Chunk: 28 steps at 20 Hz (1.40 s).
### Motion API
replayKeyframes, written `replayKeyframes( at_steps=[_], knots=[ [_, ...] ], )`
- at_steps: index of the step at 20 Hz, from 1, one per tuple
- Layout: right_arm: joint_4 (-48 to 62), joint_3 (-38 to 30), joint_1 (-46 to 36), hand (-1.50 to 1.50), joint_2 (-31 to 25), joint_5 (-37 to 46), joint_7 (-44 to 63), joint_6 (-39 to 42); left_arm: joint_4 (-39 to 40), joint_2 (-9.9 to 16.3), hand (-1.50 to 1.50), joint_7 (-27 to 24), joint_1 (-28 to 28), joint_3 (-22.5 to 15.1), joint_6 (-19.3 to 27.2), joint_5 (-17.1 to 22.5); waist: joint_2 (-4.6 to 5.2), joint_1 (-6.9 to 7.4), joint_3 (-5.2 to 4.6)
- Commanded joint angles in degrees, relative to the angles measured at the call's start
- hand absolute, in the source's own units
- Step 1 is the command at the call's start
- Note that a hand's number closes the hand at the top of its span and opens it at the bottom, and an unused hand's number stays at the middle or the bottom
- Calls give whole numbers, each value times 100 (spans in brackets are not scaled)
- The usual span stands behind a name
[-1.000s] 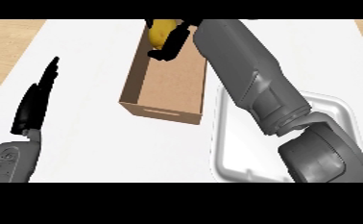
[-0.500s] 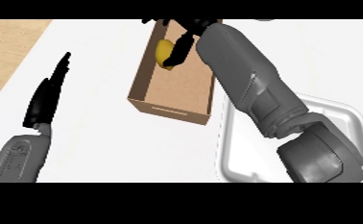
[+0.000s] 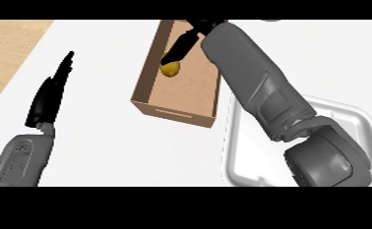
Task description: Pick the lemon from the tray and place it in the cardboard box
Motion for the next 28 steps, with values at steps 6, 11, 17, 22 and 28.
replayKeyframes(
  at_steps=[6,11,17,22,28],
  knots=[
    [-272,-799,117,-150,-68,-845,-173,147,-8,122,0,-269,412,200,4,89,7,-254,2],
    [-310,-1014,268,-150,-810,-1060,-285,955,14,208,0,-204,280,316,4,123,41,-353,5],
    [-293,-1026,484,-150,-1581,-1046,-165,1387,-358,125,0,-11,420,193,8,82,30,-282,18],
    [-365,-981,709,-150,-2116,-983,-403,1764,-301,149,0,-69,347,230,4,91,79,-263,21],
    [-397,-620,986,-150,-2724,-612,-745,2509,-371,-43,0,-42,365,79,81,26,119,-207,32]
  ],
)
